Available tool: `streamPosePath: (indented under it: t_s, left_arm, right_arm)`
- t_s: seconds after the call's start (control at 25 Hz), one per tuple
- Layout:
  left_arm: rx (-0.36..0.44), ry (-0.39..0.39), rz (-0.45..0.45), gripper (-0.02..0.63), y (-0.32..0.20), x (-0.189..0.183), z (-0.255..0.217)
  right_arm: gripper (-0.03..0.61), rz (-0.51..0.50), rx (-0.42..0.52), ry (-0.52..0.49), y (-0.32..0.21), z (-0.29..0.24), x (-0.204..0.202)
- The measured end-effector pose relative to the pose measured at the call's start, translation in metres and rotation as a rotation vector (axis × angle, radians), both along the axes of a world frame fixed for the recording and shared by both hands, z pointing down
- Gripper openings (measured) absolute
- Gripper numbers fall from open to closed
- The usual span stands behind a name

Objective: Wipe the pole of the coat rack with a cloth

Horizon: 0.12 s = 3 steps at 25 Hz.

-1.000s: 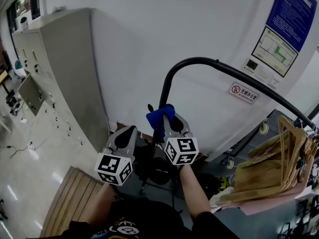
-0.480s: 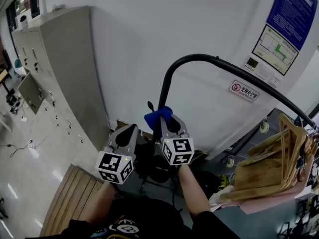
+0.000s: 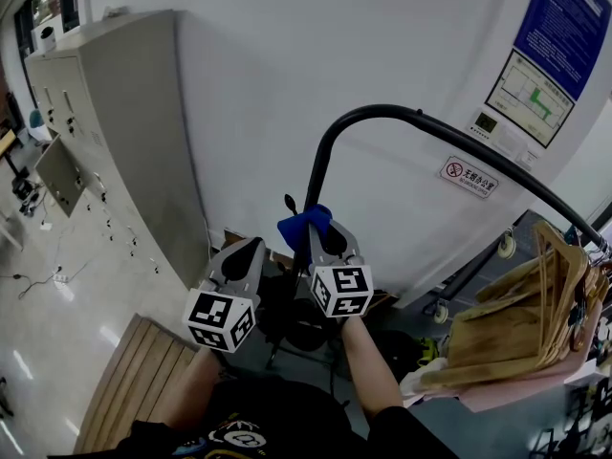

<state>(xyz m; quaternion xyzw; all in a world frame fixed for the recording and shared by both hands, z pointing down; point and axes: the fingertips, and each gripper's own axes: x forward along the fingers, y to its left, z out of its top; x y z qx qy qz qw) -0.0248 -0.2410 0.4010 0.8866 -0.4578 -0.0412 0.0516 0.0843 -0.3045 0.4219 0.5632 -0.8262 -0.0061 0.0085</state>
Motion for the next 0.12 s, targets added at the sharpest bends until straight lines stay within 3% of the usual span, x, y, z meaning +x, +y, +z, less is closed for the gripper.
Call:
streamPosePath:
  t_s: [0.12]
  left_arm:
    - [0.000, 0.002, 0.000, 0.005, 0.0007, 0.0008, -0.0009]
  right_arm:
    - [0.037, -0.003, 0.000, -0.001, 0.0004, -0.0012, -0.0004]
